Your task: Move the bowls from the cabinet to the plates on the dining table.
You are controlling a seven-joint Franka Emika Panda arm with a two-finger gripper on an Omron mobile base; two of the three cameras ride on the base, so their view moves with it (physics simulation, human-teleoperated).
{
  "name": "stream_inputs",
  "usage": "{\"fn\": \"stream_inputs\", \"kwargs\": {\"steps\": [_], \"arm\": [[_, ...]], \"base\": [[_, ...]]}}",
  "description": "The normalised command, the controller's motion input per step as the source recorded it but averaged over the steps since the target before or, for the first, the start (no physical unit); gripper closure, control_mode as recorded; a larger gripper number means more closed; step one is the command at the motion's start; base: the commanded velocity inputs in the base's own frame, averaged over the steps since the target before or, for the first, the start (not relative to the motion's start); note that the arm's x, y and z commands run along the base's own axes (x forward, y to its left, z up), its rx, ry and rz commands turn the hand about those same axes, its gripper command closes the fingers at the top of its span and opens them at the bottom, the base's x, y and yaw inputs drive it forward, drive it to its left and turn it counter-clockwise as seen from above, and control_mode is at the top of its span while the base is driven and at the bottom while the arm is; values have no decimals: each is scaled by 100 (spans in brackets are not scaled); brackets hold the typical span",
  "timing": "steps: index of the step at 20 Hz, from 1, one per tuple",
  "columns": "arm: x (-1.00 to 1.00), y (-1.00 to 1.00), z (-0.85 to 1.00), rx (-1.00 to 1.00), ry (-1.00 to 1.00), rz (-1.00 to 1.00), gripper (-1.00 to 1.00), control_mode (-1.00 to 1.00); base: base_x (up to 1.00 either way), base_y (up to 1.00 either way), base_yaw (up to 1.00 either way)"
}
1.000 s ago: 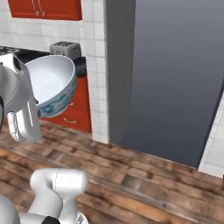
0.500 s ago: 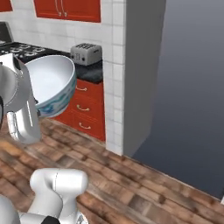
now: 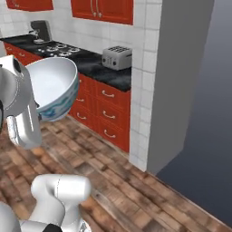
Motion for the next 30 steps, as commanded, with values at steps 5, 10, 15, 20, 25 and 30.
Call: {"fn": "stream_inputs", "kwargs": {"steps": [5,10,15,20,25,30], "arm": [[0,0,0,0,0,0,100,100],[0,0,0,0,0,0,100,100],[0,0,0,0,0,0,100,100],[0,0,0,0,0,0,100,100],[0,0,0,0,0,0,100,100],[0,0,0,0,0,0,100,100]], "base": [[46,4,37],[51,3,36],[67,3,31],[79,4,27],[80,4,27],[73,1,29]]}}
